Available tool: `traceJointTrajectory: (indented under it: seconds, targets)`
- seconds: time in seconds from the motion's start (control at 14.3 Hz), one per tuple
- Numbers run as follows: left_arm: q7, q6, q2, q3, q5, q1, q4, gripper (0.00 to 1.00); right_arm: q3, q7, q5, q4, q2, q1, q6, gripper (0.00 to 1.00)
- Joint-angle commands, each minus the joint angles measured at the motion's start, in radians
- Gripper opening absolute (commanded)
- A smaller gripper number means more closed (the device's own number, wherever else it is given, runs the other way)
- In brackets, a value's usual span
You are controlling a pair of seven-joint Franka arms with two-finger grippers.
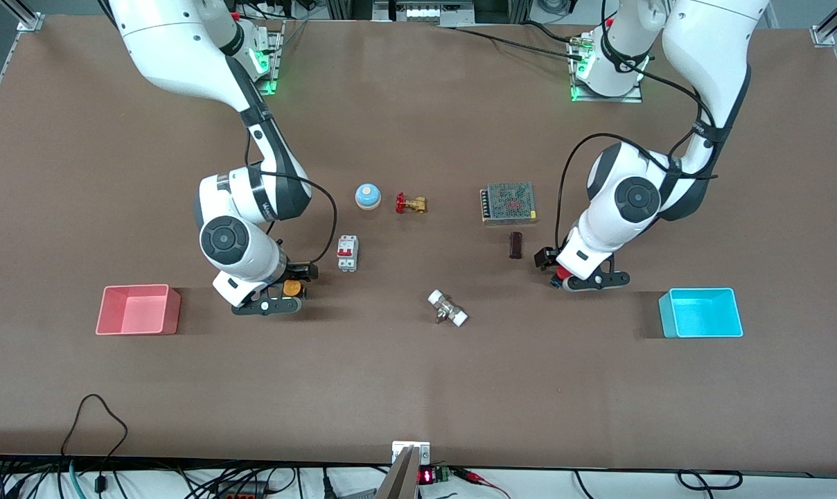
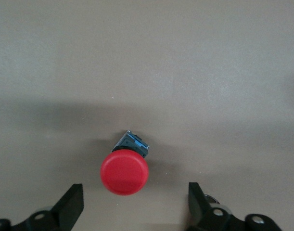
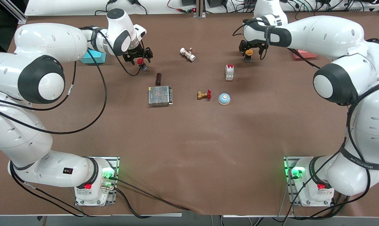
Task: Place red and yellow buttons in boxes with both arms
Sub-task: 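Grasp the yellow button with the right gripper while the left gripper grasps the red, then carry the red button to the cyan box while the right gripper carries yellow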
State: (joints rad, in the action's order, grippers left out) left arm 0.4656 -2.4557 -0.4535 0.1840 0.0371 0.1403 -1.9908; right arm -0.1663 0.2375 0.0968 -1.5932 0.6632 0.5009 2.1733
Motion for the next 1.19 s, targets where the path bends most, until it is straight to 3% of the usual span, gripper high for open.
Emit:
traceJointTrajectory:
  seconds: [0.0,0.84,0.98,1.12]
  targets:
    - [0.03,-0.013,-0.014,-0.017,0.049,0.016,0.001,0.92,-0.006,0.016,-0.011,0.025,0.032,0.005,0.023,1.0]
    - [0.03,-0.032,-0.028,-0.02,0.066,0.005,0.015,0.45,-0.006,0.014,-0.002,0.078,0.087,0.001,0.036,1.0]
    - [0.03,-0.032,-0.028,-0.021,0.066,0.004,0.017,0.4,-0.006,0.006,-0.003,0.078,0.091,0.001,0.036,0.9]
    - [0.03,-0.031,-0.027,-0.023,0.066,0.004,0.026,0.34,-0.006,0.008,-0.002,0.078,0.09,0.004,0.036,0.89]
